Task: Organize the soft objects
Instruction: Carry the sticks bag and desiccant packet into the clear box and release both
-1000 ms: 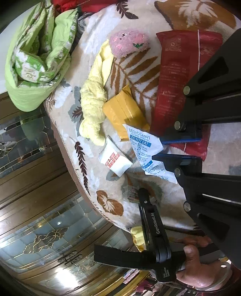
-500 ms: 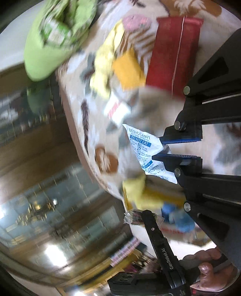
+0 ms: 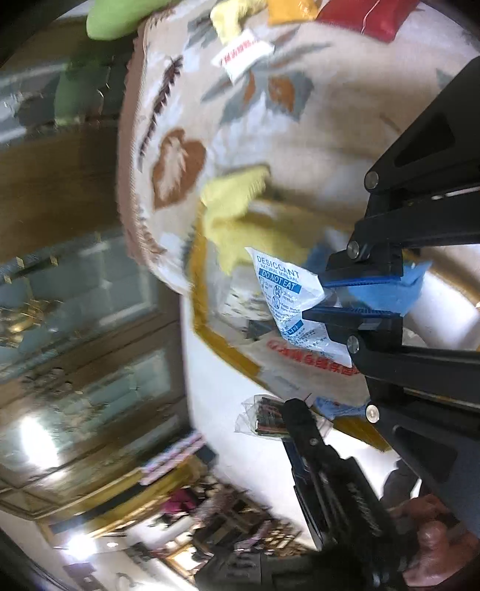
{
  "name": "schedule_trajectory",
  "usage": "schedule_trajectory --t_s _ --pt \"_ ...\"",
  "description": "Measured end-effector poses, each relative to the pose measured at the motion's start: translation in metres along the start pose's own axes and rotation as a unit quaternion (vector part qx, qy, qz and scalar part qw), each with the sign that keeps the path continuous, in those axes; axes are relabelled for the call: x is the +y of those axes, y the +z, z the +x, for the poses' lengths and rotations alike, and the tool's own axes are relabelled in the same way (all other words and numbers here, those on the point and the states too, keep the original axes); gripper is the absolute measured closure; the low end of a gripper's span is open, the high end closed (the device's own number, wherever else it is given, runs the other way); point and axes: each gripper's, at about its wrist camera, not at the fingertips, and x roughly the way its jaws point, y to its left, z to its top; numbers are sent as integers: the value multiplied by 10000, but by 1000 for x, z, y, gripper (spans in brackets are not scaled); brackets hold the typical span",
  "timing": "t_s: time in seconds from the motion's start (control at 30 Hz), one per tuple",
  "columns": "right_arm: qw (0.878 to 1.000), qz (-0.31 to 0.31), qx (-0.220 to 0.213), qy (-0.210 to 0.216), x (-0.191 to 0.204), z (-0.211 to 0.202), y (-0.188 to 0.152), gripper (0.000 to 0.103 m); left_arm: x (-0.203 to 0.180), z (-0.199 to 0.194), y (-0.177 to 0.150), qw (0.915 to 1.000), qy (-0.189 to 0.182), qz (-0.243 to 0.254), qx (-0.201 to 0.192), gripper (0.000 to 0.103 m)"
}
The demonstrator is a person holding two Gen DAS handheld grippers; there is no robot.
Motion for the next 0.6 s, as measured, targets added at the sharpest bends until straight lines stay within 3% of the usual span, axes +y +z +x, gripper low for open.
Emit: schedule_trajectory --t_s 0.07,0.13,0.27,0.6 --pt "9990 52 402 -173 -2 16 -1 91 3 4 -4 10000 22 -7 69 75" --pt "9972 300 663 -172 -12 19 -7 90 3 7 -7 9999 -11 -4 115 62" --pt "9973 502 526 -53 -26 -6 -17 90 2 -1 -8 9998 178 82 -82 42" --pt "9965 826 -97 5 -50 -75 -40 91 -27 -25 -1 9982 158 397 -432 42"
